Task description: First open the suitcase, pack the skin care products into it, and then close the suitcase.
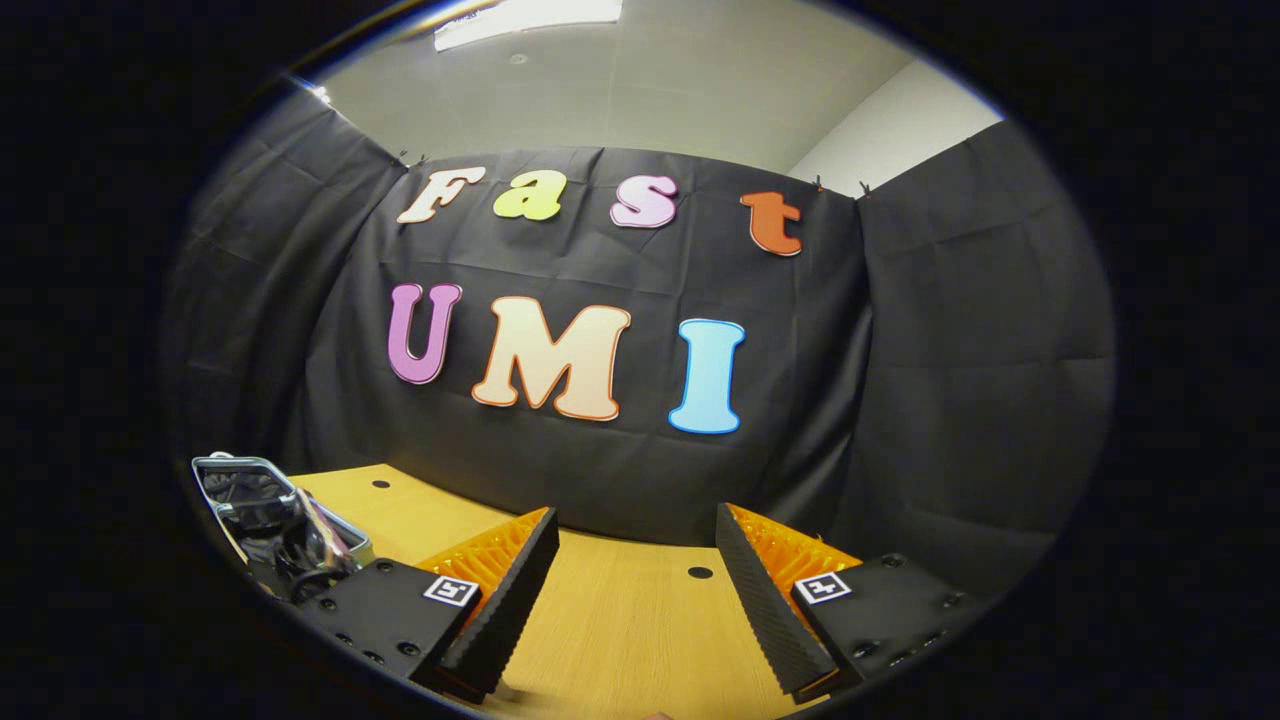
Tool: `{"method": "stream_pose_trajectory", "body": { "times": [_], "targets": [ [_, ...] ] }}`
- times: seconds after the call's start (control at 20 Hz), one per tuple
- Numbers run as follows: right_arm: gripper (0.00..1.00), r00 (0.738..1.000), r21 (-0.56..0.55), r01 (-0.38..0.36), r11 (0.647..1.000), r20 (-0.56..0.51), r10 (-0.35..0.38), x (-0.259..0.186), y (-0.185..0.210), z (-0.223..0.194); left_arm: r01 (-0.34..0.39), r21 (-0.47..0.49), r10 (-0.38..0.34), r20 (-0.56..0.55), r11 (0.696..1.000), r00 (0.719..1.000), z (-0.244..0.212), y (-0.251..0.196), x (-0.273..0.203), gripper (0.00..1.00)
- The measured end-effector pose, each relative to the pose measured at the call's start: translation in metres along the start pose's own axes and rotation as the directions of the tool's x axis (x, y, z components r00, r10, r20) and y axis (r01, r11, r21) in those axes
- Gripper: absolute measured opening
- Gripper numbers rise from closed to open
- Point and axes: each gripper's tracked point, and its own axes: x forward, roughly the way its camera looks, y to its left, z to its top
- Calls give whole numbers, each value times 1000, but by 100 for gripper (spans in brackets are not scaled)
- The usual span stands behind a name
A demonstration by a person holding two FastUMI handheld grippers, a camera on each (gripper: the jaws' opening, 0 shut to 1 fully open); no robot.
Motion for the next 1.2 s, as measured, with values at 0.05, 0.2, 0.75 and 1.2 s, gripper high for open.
{"method": "stream_pose_trajectory", "body": {
  "times": [0.05, 0.2, 0.75, 1.2],
  "targets": [
    [98, 1000, -4, -11, 1000, -4, 11, -2, 2, -4, -4, 0, 4, -15, 1000, 1000, -6, 0, 1, 67],
    [98, 999, -9, -43, 999, -16, 43, -4, 12, -15, -11, -4, 10, -33, 1000, 999, -14, 1, 11, 31],
    [99, 944, 77, -268, 960, -179, 278, -18, 106, -130, -101, -69, 105, 61, 993, 993, 69, 52, -55, 18],
    [99, 820, 76, -297, 952, -491, 295, -38, 138, -288, -254, -114, 266, 102, 961, 959, 98, 107, -133, 18]
  ]
}}
